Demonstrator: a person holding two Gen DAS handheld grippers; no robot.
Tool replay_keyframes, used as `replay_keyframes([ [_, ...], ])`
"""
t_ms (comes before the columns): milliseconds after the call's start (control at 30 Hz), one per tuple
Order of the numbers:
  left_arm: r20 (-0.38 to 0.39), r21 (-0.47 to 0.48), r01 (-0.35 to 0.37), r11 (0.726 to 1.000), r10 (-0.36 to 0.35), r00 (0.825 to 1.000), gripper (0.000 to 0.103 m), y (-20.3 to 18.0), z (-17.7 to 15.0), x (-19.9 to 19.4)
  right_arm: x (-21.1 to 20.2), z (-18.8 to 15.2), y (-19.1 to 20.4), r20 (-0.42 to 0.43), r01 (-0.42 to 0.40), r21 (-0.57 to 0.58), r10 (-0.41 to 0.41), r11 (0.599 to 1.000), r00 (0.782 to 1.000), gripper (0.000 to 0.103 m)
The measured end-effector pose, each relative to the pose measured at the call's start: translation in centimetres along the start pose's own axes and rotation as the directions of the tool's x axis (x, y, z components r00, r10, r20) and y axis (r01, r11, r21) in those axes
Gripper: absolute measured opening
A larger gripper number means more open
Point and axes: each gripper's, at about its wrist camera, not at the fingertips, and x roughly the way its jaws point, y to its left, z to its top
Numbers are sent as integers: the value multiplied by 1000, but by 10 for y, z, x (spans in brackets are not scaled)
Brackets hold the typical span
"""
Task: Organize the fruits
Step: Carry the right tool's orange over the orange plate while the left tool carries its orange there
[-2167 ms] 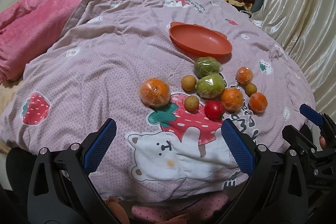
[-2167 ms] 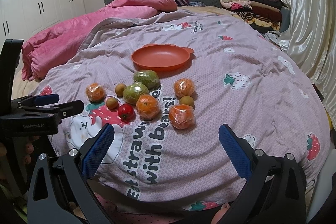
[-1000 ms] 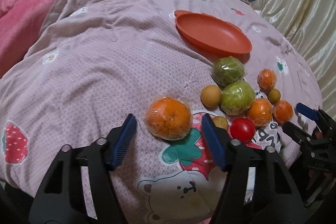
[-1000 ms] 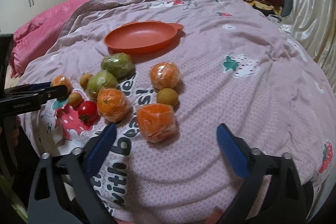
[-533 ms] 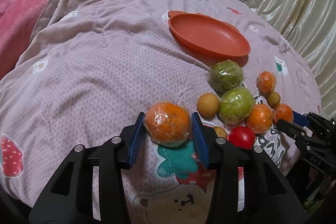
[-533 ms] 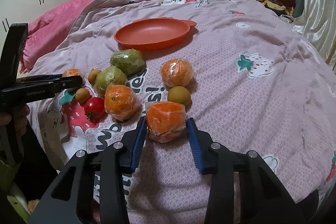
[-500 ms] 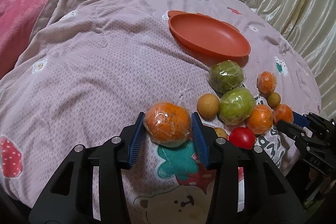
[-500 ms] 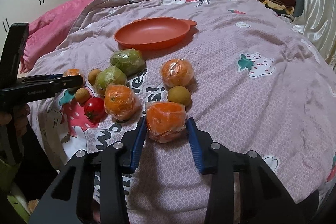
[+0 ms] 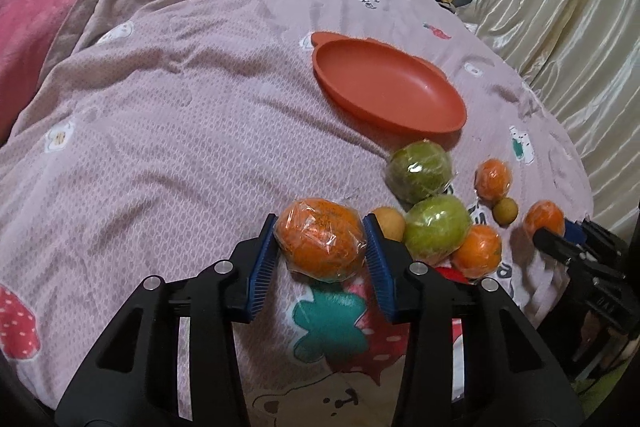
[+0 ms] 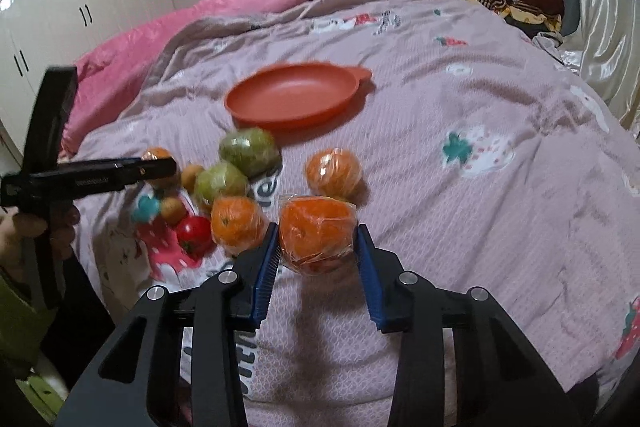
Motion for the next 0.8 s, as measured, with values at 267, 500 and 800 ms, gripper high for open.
replay_keyframes([
  [267,31,31,35,999,-35,999,34,-15,31,-3,1,33,-5,23,-28,-15,28,1000,999,36],
  [500,37,54,51,997,-53,998,34,-26,66,8,19,68,-2,26,-52,-60,53,997,998,36],
  [800,-12,65,60,996,-60,998,34,-30,103,39,53,95,8,-27,-51,-161,48,986,999,36],
])
